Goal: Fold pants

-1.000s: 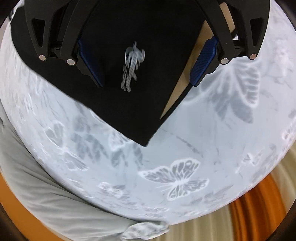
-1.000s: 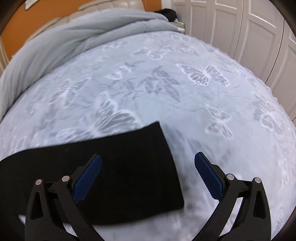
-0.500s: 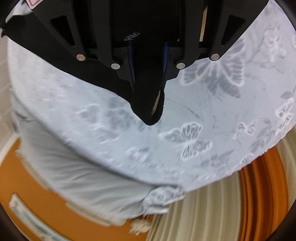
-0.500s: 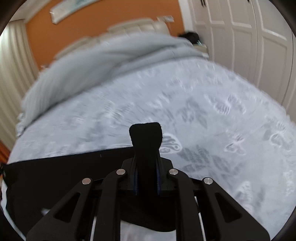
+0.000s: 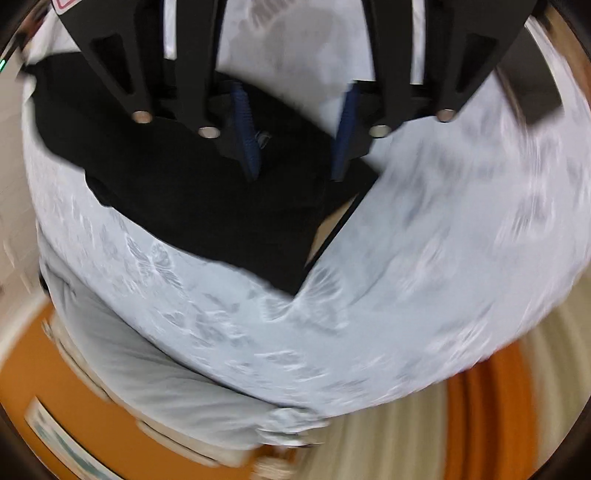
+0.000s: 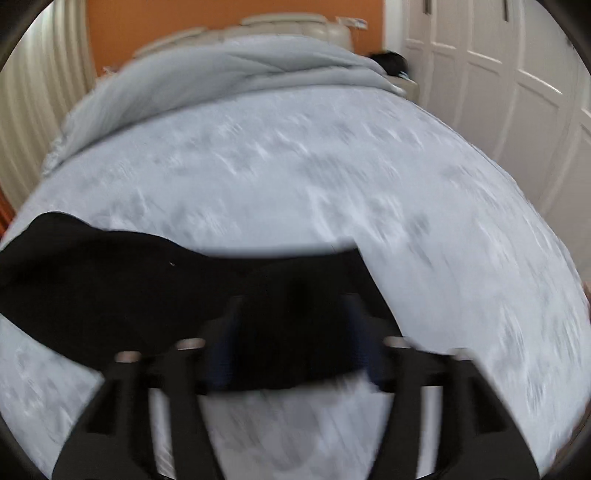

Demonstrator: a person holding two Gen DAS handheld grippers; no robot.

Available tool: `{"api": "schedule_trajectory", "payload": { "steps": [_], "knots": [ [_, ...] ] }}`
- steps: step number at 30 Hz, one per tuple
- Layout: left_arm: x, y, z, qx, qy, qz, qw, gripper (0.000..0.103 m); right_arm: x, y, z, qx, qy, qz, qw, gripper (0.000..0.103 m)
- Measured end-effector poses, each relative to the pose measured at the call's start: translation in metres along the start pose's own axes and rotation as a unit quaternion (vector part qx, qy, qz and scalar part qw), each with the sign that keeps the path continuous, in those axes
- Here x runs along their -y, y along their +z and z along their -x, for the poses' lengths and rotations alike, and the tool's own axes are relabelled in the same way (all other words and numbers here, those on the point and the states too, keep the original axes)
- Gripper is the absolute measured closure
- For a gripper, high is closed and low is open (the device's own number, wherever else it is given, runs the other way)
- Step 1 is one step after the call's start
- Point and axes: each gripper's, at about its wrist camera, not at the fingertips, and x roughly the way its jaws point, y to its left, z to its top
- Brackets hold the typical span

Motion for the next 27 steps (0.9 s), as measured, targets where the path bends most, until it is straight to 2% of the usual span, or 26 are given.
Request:
{"api": "schedule_trajectory", "payload": {
  "steps": [1, 3, 4, 5, 7, 8, 9, 11, 12, 13, 14, 15, 16, 17, 19, 20, 22, 24, 27],
  "knots": [
    [-0.003, -0.006, 0.008, 0.006, -0.015, 0.02, 0.9997, 0.035, 0.003, -0.005, 0.007, 0.006, -0.003, -0.007, 1.0, 0.032],
    [-0.004, -0.017, 0.026, 0.016, -0.049, 0.064, 0.9966, 0.018, 0.005, -0.007, 0.036, 0.034, 0.007, -0.033, 0.999, 0.018],
    [0.0, -0.023, 0.033, 0.013, -0.072, 0.088, 0.9934, 0.016, 0.002, -0.006, 0.049, 0.041, 0.011, -0.047, 0.998, 0.017],
    [0.005, -0.026, 0.034, 0.001, -0.092, 0.103, 0.9904, 0.016, -0.001, -0.004, 0.057, 0.044, 0.024, -0.057, 0.997, 0.017],
    [0.014, -0.032, 0.028, -0.028, -0.121, 0.13, 0.9837, 0.016, -0.014, -0.005, 0.081, 0.056, 0.076, -0.083, 0.992, 0.013],
    [0.016, -0.034, 0.019, -0.047, -0.134, 0.156, 0.9776, 0.016, -0.02, -0.005, 0.087, 0.055, 0.096, -0.097, 0.989, 0.01],
    [0.018, -0.039, 0.007, -0.068, -0.15, 0.19, 0.9678, 0.016, -0.027, -0.006, 0.089, 0.048, 0.124, -0.112, 0.985, 0.01],
    [0.02, -0.043, -0.015, -0.094, -0.157, 0.233, 0.9552, 0.016, -0.039, -0.009, 0.085, 0.029, 0.173, -0.144, 0.974, 0.01],
    [0.022, -0.044, -0.026, -0.097, -0.161, 0.25, 0.9498, 0.017, -0.043, -0.01, 0.077, 0.015, 0.203, -0.172, 0.964, 0.01],
    [0.025, -0.044, -0.033, -0.097, -0.164, 0.255, 0.948, 0.018, -0.047, -0.014, 0.072, 0.006, 0.224, -0.193, 0.955, 0.01],
    [0.027, -0.044, -0.039, -0.096, -0.168, 0.261, 0.9457, 0.019, -0.05, -0.016, 0.06, -0.01, 0.252, -0.226, 0.941, 0.01],
    [0.027, -0.044, -0.044, -0.09, -0.175, 0.269, 0.9428, 0.027, -0.053, -0.019, 0.048, -0.021, 0.267, -0.252, 0.93, 0.01],
    [0.026, -0.045, -0.046, -0.084, -0.184, 0.277, 0.9392, 0.034, -0.056, -0.023, 0.042, -0.028, 0.269, -0.263, 0.926, 0.01],
    [0.025, -0.046, -0.048, -0.078, -0.197, 0.286, 0.9345, 0.035, -0.062, -0.025, 0.034, -0.037, 0.261, -0.269, 0.926, 0.01],
    [0.023, -0.048, -0.051, -0.076, -0.206, 0.29, 0.9316, 0.038, -0.067, -0.026, 0.023, -0.047, 0.258, -0.276, 0.925, 0.015],
    [0.026, -0.046, -0.053, -0.085, -0.21, 0.289, 0.9302, 0.039, -0.068, -0.028, 0.019, -0.057, 0.253, -0.293, 0.92, 0.023],
    [0.03, -0.042, -0.054, -0.095, -0.215, 0.277, 0.9315, 0.039, -0.066, -0.033, 0.025, -0.043, 0.262, -0.326, 0.907, 0.023],
    [0.033, -0.038, -0.054, -0.097, -0.213, 0.264, 0.9357, 0.038, -0.072, -0.038, 0.045, -0.024, 0.299, -0.324, 0.897, 0.022],
    [0.037, -0.033, -0.064, -0.112, -0.212, 0.255, 0.9367, 0.038, -0.097, -0.051, 0.041, -0.073, 0.339, -0.305, 0.887, 0.02]
  ]
}}
